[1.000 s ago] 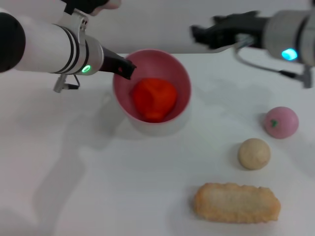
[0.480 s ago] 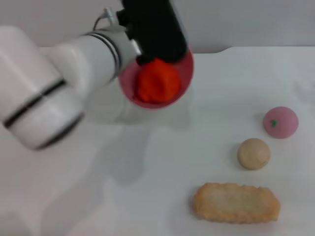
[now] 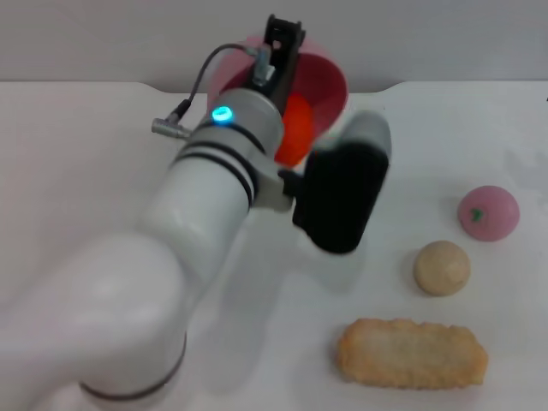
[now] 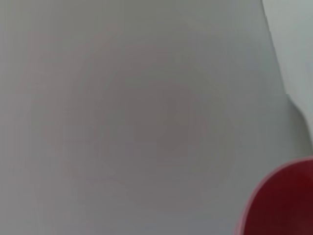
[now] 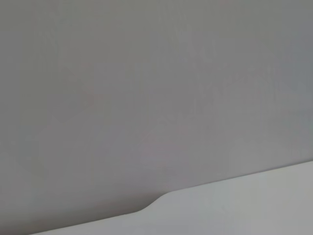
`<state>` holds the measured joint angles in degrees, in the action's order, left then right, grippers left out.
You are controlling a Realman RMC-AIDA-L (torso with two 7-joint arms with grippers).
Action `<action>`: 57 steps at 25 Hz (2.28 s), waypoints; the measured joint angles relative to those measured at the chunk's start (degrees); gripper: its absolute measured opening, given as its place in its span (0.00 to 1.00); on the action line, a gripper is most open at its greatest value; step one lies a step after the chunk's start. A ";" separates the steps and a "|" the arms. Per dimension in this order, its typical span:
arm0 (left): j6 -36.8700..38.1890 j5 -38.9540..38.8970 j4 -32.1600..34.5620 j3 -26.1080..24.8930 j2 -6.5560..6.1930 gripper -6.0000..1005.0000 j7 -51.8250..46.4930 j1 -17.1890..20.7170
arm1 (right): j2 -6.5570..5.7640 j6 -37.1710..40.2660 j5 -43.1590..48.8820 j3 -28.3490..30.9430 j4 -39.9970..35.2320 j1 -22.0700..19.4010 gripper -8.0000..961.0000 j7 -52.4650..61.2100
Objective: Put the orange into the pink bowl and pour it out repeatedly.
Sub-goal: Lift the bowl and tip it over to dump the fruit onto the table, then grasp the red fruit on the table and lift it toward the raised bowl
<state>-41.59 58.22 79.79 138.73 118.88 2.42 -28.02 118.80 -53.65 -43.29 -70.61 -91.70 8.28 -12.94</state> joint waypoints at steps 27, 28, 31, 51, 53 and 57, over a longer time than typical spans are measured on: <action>-20.26 -38.95 9.20 -26.58 -0.52 0.05 -15.96 -2.85 | 0.19 1.45 -4.95 -16.68 13.83 14.17 0.55 -6.56; -21.50 -40.90 9.23 -28.81 -0.52 0.05 -15.12 -2.78 | 0.18 2.16 -5.12 -18.81 15.86 16.10 0.55 -6.56; -24.04 -45.51 9.21 -34.17 -0.66 0.05 -12.86 -2.19 | 0.23 4.74 -7.31 -25.69 22.17 22.41 0.57 -6.56; -24.65 -48.04 8.53 -38.09 -0.76 0.05 -8.95 -2.57 | 0.56 11.76 -12.92 -33.71 34.38 28.83 0.76 -4.59; -24.75 -48.07 8.53 -37.92 -0.76 0.05 -8.94 -2.65 | 0.55 11.99 -13.80 -34.00 35.21 29.36 0.75 -4.82; -24.93 -48.11 8.53 -37.76 -0.70 0.05 -8.92 -2.74 | 0.67 12.90 -17.16 -35.73 39.39 31.64 0.72 -5.43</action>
<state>-66.52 10.12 88.32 100.97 118.18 -6.50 -30.76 119.47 -40.76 -60.45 -106.34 -52.31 39.91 -18.38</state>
